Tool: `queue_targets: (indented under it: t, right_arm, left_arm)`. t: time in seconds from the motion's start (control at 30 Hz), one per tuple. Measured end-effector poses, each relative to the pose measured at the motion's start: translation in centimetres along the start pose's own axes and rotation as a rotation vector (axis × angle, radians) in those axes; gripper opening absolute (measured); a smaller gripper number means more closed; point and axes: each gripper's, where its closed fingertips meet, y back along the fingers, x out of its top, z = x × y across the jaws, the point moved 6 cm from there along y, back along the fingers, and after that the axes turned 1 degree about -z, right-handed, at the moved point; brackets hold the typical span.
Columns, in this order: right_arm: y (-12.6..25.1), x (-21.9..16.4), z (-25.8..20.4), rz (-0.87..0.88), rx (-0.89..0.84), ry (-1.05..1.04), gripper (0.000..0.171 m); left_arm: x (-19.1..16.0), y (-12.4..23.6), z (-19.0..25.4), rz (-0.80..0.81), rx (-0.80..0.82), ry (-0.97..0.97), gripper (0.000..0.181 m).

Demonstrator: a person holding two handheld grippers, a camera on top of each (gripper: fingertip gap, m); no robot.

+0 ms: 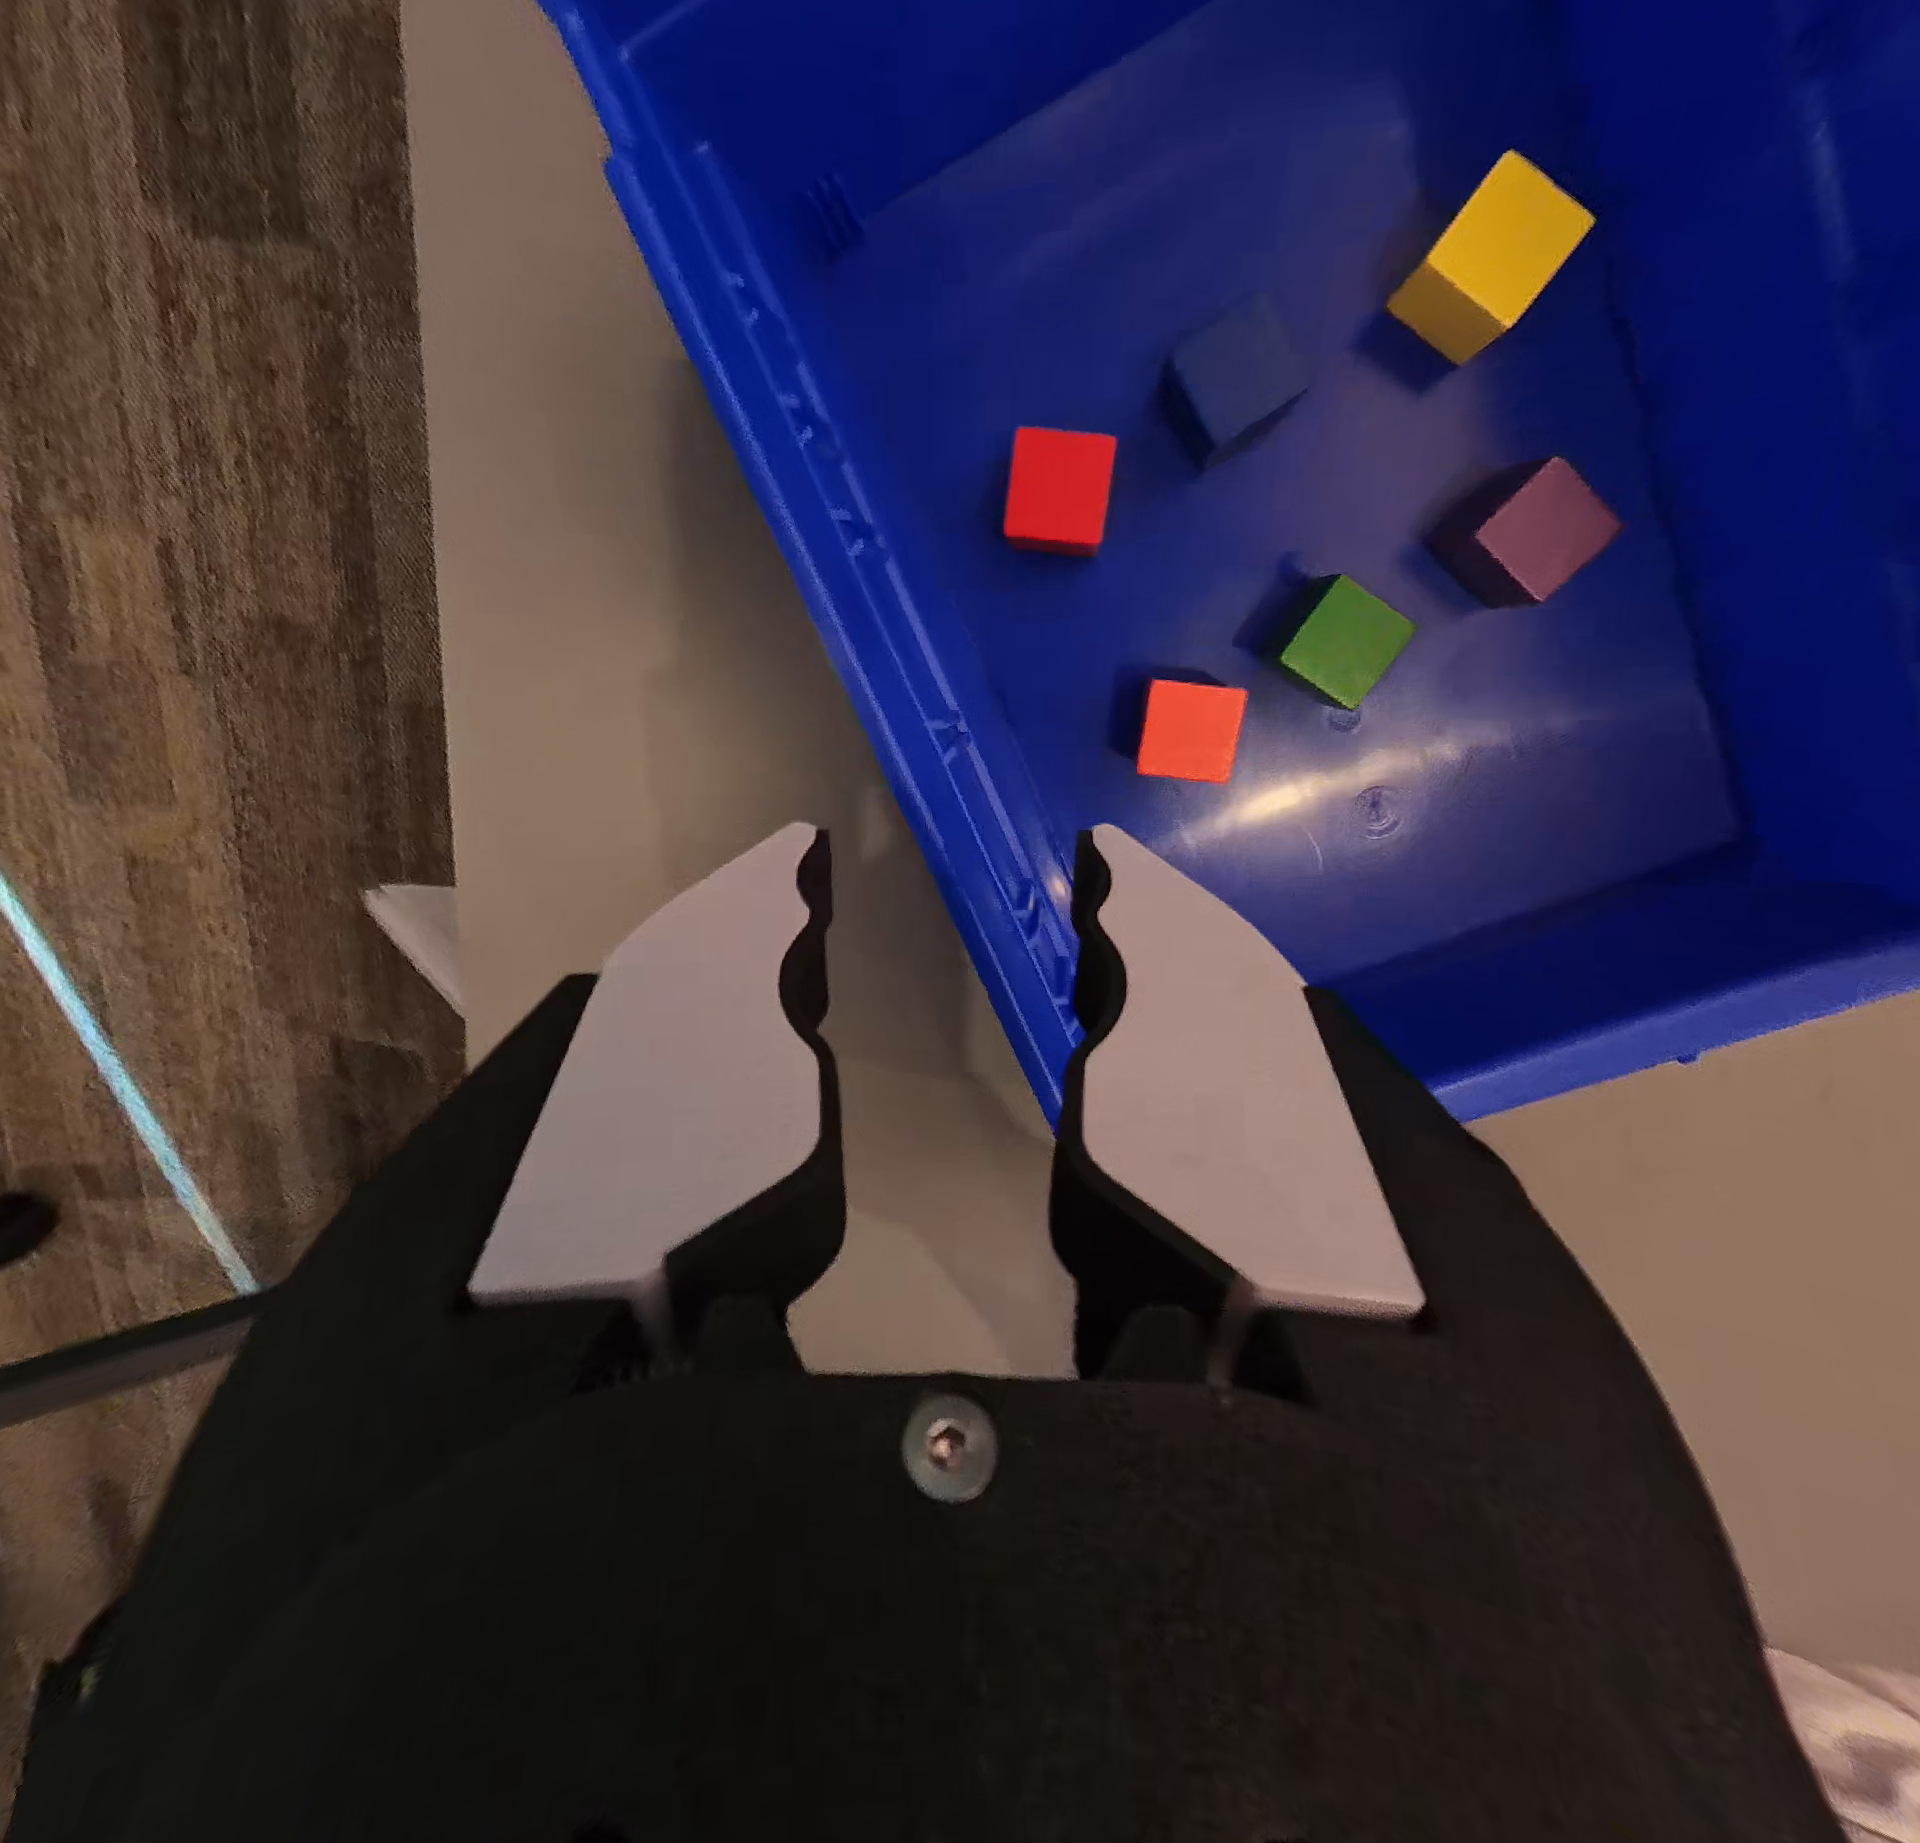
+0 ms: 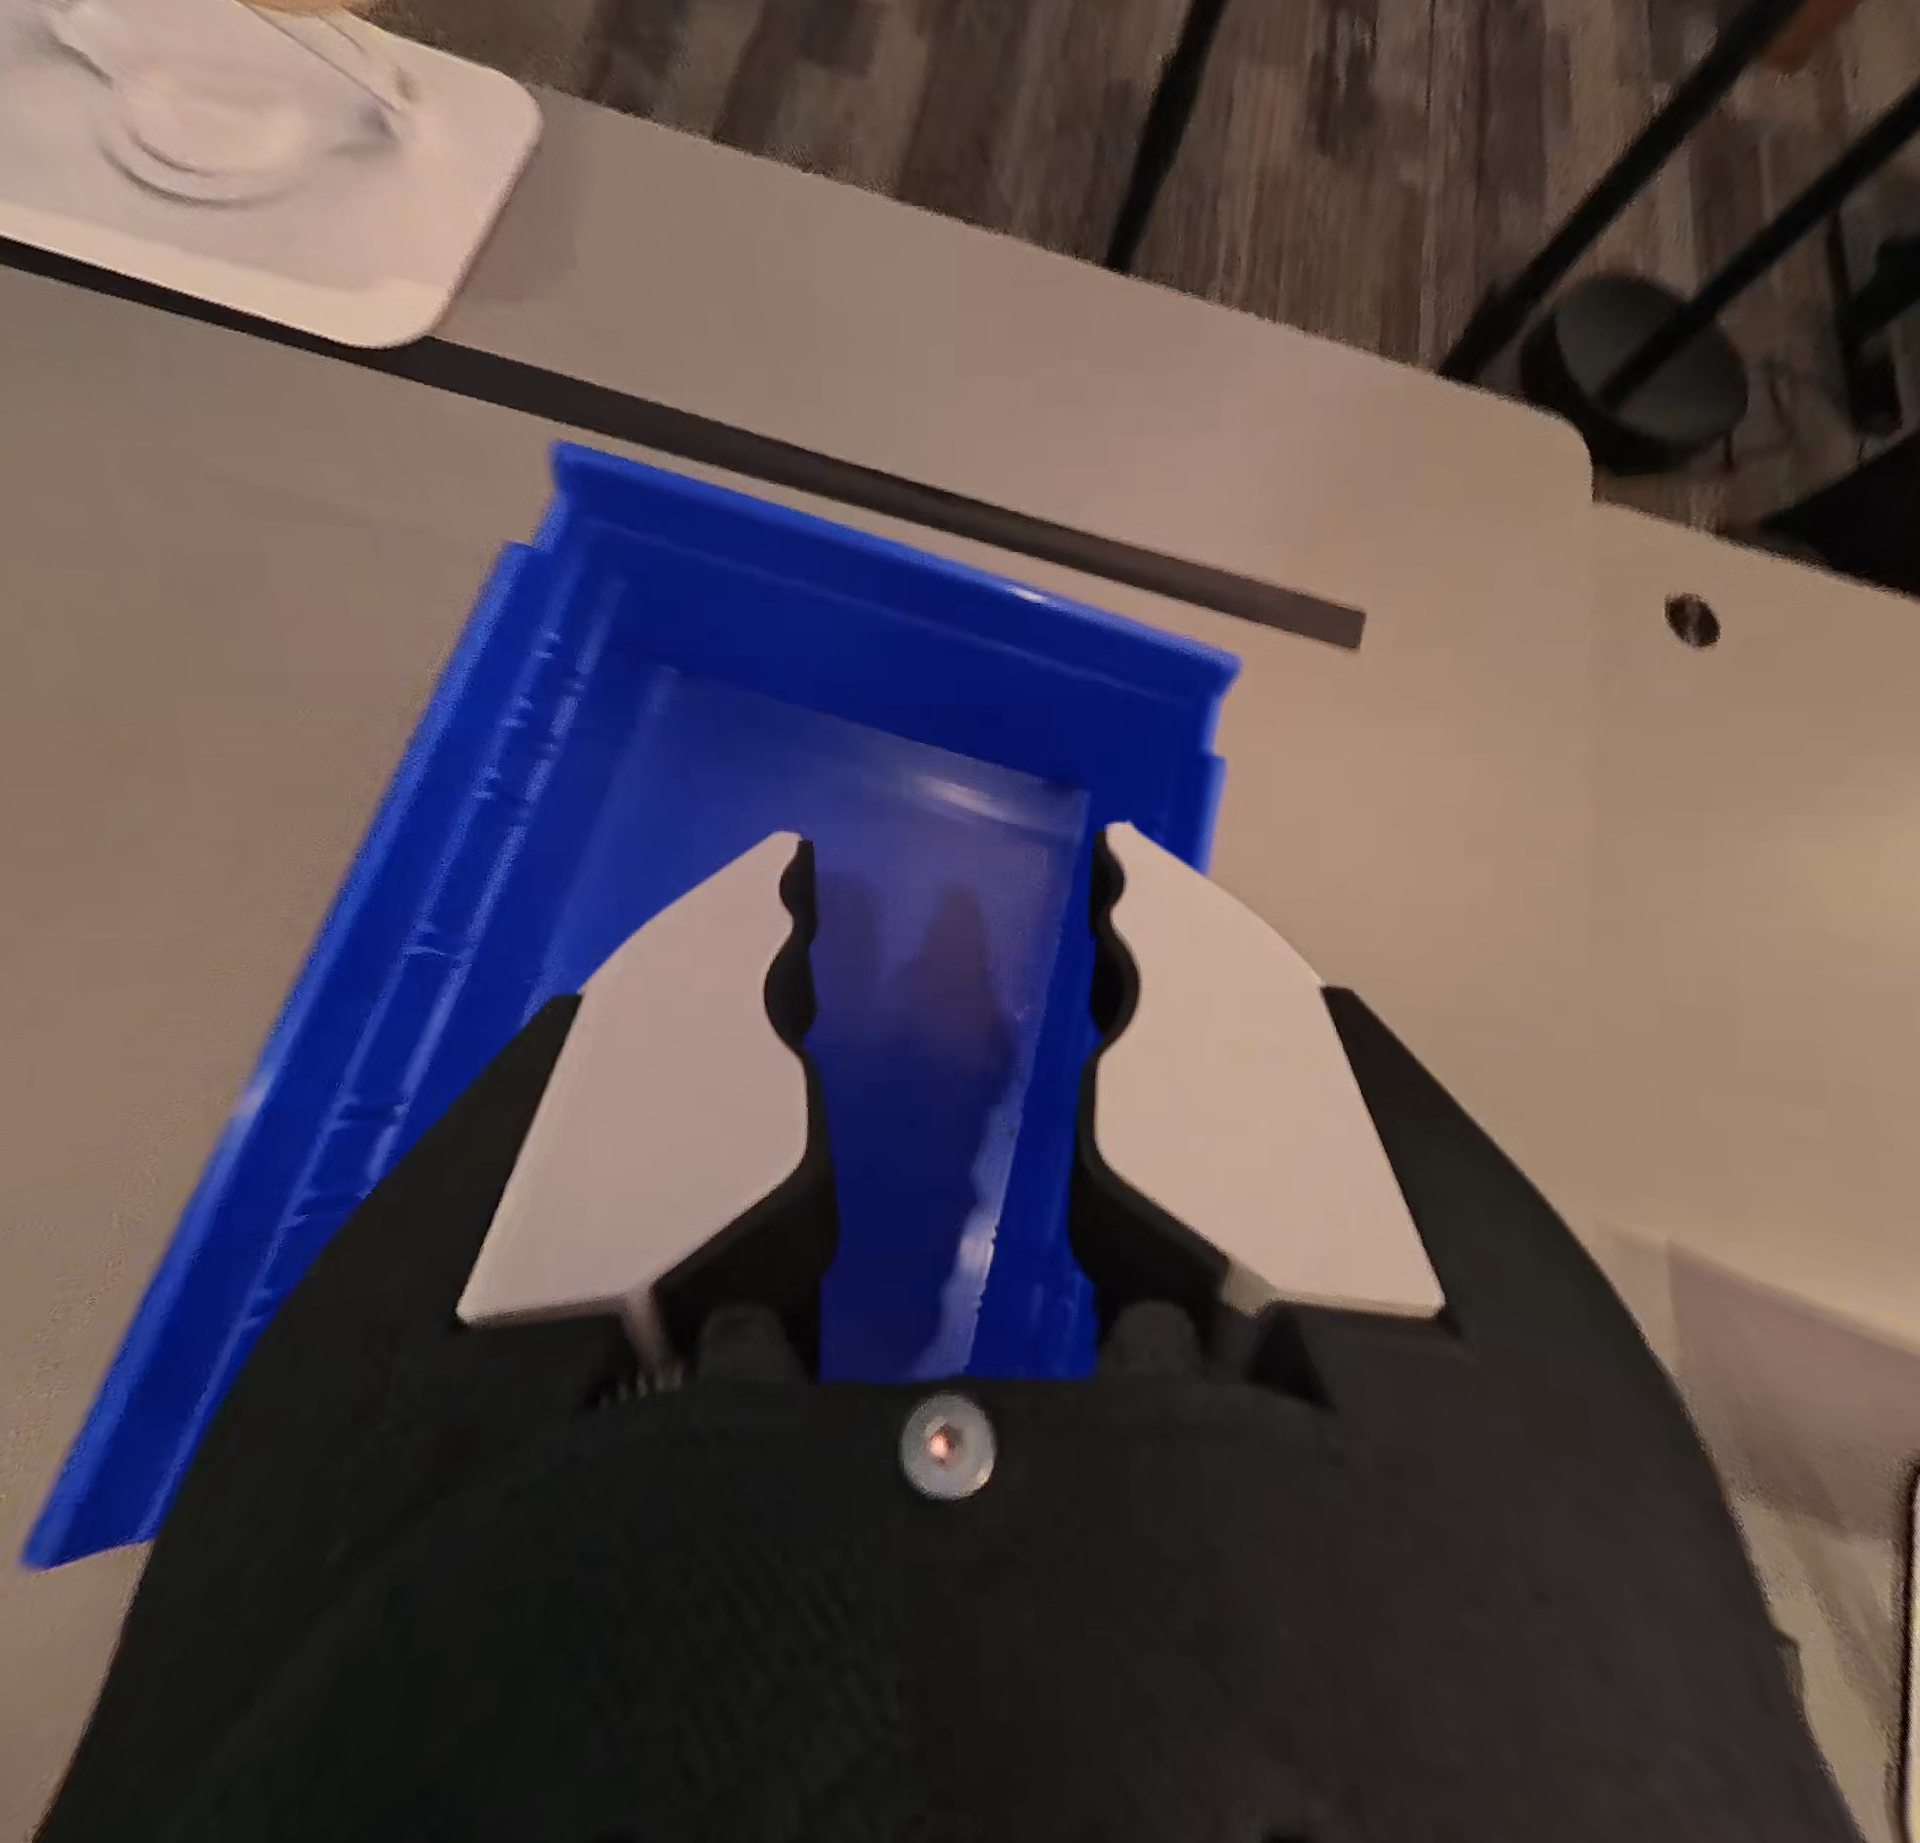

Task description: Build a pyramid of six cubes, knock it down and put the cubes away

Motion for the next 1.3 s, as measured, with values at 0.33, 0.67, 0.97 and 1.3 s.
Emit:
queue_targets:
  t: [0.33, 0.67, 0.97, 1.3]
  right_arm:
    - [2.2, 4.4, -7.1, 0.149, 0.148, 0.154, 0.052]
    - [0.3, 3.8, -8.2, 0.150, 0.220, 0.224, 0.048]
    - [-2.0, 3.1, -9.7, 0.089, 0.247, 0.272, 0.046]
    - [-3.6, 2.6, -11.0, 0.047, 0.222, 0.337, 0.046]
  left_arm:
    - [-1.8, -5.2, 0.3, -0.286, -0.141, -0.014, 0.029]
    - [1.1, -6.8, 0.7, -0.203, -0.055, -0.281, 0.023]
    - [2.7, -7.2, 0.8, -0.085, -0.152, -0.467, 0.022]
    - [2.7, -7.3, 0.2, -0.055, -0.136, -0.484, 0.018]
